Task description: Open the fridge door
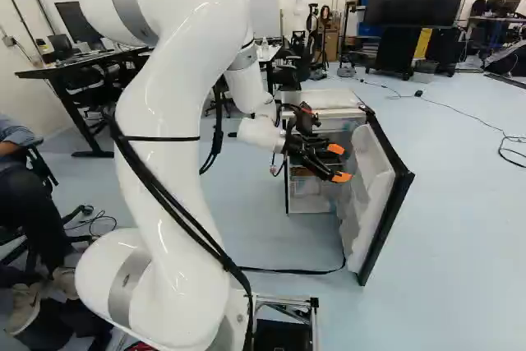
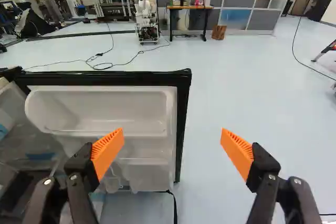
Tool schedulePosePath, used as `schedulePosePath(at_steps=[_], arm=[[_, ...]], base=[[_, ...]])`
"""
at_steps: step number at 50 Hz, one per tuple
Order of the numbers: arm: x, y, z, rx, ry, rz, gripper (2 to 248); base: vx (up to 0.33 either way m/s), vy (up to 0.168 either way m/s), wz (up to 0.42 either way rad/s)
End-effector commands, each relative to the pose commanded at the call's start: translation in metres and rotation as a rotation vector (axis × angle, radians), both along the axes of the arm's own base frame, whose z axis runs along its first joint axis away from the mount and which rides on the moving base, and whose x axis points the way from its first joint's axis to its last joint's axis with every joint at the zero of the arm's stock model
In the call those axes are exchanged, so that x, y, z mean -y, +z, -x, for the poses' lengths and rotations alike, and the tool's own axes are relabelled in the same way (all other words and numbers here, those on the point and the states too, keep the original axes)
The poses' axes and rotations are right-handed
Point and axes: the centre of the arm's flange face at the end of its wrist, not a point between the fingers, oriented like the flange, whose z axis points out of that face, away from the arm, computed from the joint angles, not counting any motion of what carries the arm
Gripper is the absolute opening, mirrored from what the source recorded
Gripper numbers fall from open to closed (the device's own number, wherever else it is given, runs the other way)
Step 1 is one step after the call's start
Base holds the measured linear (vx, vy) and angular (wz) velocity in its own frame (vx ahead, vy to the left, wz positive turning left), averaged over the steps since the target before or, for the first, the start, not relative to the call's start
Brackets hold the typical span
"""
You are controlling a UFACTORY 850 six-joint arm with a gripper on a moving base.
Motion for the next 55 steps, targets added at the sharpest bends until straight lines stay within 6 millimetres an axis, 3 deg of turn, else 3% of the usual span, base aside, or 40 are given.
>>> schedulePosePath(at_steps=[55], arm=[[-0.015, 0.019, 0.011, 0.034, 0.198, 0.019, 247]], base=[[0.0, 0.0, 0.0]])
